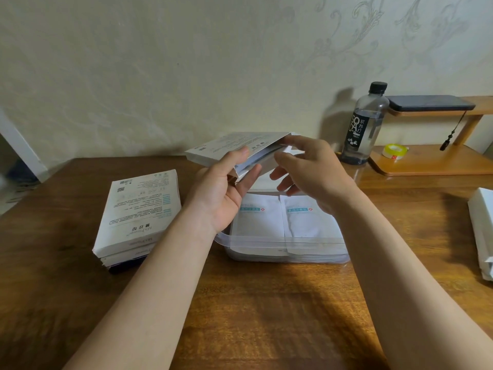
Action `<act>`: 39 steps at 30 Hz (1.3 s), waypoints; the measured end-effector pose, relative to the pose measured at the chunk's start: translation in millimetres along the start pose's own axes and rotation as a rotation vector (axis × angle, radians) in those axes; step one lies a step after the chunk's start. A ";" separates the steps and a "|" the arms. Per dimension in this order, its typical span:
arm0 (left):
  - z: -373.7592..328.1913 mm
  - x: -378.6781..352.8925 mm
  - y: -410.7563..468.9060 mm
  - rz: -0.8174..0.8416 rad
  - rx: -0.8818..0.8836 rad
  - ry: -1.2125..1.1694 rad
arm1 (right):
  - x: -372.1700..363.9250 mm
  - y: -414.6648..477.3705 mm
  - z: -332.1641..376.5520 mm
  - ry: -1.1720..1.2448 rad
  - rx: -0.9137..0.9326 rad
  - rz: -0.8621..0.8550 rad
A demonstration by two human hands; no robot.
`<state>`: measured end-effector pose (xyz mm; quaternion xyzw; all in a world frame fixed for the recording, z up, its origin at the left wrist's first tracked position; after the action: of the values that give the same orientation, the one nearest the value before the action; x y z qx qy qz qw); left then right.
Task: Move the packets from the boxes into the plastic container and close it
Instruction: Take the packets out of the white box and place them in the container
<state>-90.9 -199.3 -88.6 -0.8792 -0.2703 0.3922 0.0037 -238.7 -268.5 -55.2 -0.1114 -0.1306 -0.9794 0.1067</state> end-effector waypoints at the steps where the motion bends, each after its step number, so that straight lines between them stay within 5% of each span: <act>1: -0.3 -0.1 0.1 0.002 -0.001 -0.001 | 0.8 0.3 -0.3 -0.011 0.006 -0.004; 12: -0.3 -2.0 -1.0 0.005 0.003 -0.022 | -4.6 -3.2 3.3 -0.455 0.473 0.042; 19: 0.5 -5.2 -5.7 -0.003 -0.003 0.039 | -1.6 1.2 2.9 -0.466 0.635 -0.107; 27: -0.8 -5.7 -9.9 -0.020 -0.033 0.070 | 6.0 -1.2 8.5 -0.393 0.714 -0.188; 39: -8.2 -8.5 -12.2 -0.033 -0.081 0.082 | 28.7 4.4 13.7 -0.138 0.552 -0.190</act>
<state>-95.7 -191.2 -74.4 -0.8894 -0.3001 0.3445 -0.0146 -262.4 -274.0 -34.2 -0.1319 -0.4085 -0.9026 0.0316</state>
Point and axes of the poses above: each hand's wrist, its own y-axis towards the middle knuckle, its own x-axis out of the back of the hand, z = x × y, the point moved 5 cm from there along y, towards the middle knuckle, and after that the axes turned 11 degrees about -z, right-handed, at the moved point
